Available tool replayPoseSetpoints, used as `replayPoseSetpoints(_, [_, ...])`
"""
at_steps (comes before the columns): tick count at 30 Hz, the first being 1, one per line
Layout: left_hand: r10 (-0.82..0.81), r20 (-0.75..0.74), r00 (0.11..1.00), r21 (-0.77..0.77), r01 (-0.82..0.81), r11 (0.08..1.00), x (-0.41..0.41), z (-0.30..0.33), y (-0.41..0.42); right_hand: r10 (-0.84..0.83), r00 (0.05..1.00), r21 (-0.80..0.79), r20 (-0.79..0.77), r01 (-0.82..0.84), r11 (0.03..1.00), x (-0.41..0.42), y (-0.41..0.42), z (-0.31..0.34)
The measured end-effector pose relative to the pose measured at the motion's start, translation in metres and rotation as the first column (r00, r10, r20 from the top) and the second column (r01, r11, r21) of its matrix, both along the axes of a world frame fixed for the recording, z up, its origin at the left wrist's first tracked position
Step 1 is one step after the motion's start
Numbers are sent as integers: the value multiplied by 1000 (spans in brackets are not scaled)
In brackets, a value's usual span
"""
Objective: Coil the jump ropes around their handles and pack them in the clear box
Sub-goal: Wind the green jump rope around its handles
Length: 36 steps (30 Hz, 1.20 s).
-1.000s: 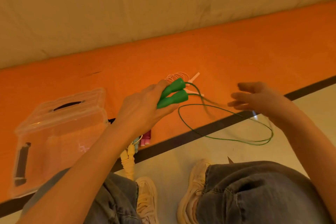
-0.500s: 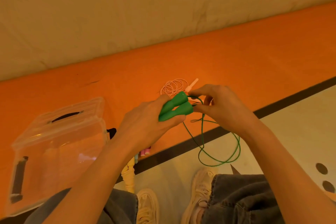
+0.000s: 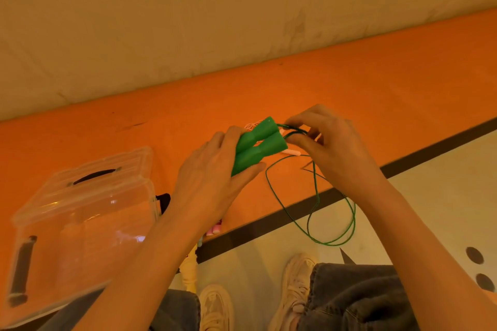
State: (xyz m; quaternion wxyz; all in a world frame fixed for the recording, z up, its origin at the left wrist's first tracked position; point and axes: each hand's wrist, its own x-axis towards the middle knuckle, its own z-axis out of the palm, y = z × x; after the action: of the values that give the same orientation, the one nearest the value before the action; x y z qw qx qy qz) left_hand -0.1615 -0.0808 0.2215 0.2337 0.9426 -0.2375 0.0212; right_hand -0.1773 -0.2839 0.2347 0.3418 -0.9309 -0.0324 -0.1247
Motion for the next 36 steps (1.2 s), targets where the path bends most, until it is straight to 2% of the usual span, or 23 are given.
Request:
replayPoseSetpoints(3, [35,-12,999,13,-35,999,-4,4,-3,-36,999,39,-29,38,999,2,-1,3])
replayPoseSetpoints(7, [7,-94,996,-67,-13,998,-3,6,-4,-37,996,167,-83,51,985,-1,-6,6])
replayPoseSetpoints(10, [-34,-93,995,-108,24,994,-6,9,-7,-63,997,195,-38,69,978,-2,-13,4])
replayPoseSetpoints(15, [-4,-75,997,-122,-6,992,-7,12,-12,-93,996,281,6,88,956,-3,-8,4])
replayPoseSetpoints(19, [-13,-203,979,-202,-29,979,-5,12,-13,-85,994,393,-68,105,913,-4,0,6])
replayPoseSetpoints(22, [-79,-306,949,-340,-31,940,-2,10,-14,-8,988,573,-152,94,814,-3,0,6])
replayPoseSetpoints(25, [-183,-415,891,-499,-55,865,1,10,-14,105,972,776,-209,100,623,-1,-2,5])
replayPoseSetpoints(29, [-266,-510,818,-572,-92,815,0,12,-17,218,960,914,-177,78,398,1,-1,5])
replayPoseSetpoints(33, [-376,-558,739,-610,-59,790,-2,15,-19,236,958,944,-160,78,321,1,-1,5])
replayPoseSetpoints(36, [-418,-621,663,-629,-104,771,-4,20,-19,225,959,938,-175,93,333,1,0,5])
